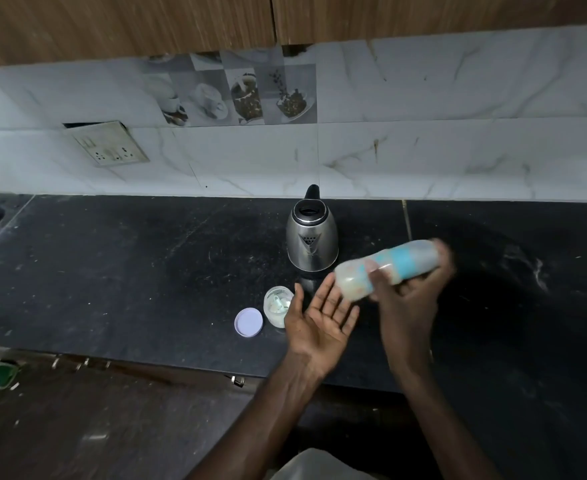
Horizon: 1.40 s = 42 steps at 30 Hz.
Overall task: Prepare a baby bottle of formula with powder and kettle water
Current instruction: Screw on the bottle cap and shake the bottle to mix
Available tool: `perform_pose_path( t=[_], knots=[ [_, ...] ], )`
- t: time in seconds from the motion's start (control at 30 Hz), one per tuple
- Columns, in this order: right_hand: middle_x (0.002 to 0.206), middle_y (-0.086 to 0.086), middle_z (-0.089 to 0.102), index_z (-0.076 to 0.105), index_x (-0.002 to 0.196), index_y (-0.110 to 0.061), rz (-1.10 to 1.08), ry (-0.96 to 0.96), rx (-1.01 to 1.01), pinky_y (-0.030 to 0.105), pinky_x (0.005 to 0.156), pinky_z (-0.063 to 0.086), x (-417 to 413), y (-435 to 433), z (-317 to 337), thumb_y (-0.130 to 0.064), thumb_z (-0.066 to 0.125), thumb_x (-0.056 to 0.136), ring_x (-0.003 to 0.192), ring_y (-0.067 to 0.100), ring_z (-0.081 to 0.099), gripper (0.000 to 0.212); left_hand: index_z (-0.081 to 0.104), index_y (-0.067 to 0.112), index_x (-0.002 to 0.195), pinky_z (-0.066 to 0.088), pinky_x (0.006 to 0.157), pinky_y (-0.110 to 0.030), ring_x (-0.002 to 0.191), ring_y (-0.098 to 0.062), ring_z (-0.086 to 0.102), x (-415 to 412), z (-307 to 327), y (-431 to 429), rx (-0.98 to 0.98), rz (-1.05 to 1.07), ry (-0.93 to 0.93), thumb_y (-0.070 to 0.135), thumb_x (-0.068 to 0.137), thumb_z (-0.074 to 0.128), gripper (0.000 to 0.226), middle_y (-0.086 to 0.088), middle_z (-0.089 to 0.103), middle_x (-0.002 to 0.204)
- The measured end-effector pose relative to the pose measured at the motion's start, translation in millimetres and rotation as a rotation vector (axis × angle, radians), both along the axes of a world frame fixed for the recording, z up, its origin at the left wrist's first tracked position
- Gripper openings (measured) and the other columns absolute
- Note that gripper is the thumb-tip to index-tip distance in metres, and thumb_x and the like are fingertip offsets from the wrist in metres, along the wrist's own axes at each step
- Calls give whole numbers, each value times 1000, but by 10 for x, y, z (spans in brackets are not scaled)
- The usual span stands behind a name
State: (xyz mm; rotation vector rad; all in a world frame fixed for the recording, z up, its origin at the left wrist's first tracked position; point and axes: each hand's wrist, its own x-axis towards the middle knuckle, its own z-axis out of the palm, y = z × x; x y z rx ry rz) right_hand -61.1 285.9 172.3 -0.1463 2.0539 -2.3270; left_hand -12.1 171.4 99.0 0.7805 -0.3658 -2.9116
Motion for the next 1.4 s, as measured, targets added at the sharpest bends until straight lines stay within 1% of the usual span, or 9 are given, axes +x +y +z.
perform_pose_path(
  t=[0.13,0.3,0.47,0.53,0.67,0.8,0.97,1.23,1.4],
  knots=[
    [123,-27,67,40,150,-47,230,100,327,33,84,63,74,151,-32,-20,94,78,102,7,74,93,61,4,140,34,122,-52,140,-35,53,-13,48,-68,26,13,-4,58,100,50,67,-17,63,144],
    [141,-4,60,27,157,-40,-256,-58,-79,55,86,65,-3,149,17,-20,82,90,116,16,72,89,57,12,146,27,126,-46,139,-26,56,-7,78,-153,-79,7,-70,61,100,45,68,-6,64,144],
    [123,-23,72,42,146,-52,267,-1,290,41,84,65,255,170,-112,-22,95,75,101,6,76,94,58,2,142,27,125,-54,143,-37,49,-27,97,-84,6,-6,-31,55,102,46,67,-15,63,144],
    [117,-32,70,43,146,-50,132,53,219,37,84,65,174,203,-18,-20,94,76,101,4,76,92,59,3,141,26,126,-53,142,-35,50,-29,86,-89,-32,-3,-42,56,102,46,67,-15,63,144],
    [122,-14,70,35,150,-43,-174,-27,-65,51,85,66,70,87,31,-13,83,87,111,15,75,85,60,8,143,29,125,-46,140,-29,53,-26,46,-85,-108,-15,-66,59,100,45,68,-11,63,145],
    [104,-18,77,44,142,-49,204,61,308,35,75,66,123,127,21,-30,93,76,89,6,78,84,59,4,143,34,122,-51,143,-38,49,-36,67,-40,-41,-15,-23,57,99,50,69,-18,59,148],
    [112,-12,75,44,143,-38,-214,45,7,36,77,66,-105,130,158,-40,78,87,99,6,77,65,64,11,140,33,123,-46,138,-29,56,-87,68,-51,-80,-4,-72,58,99,49,64,-11,65,143],
    [131,-14,70,31,151,-55,342,88,322,36,90,62,113,92,-298,-43,83,89,109,6,73,83,67,8,136,22,128,-49,146,-39,44,-36,26,-50,-23,-53,-49,53,99,55,60,-16,56,151],
    [128,-8,72,22,152,-58,503,37,326,30,89,63,25,144,-274,-33,96,75,108,9,75,109,65,9,139,42,113,-47,137,-39,52,-20,59,-24,-28,-64,-24,50,95,59,60,-18,58,149]
  ],
)
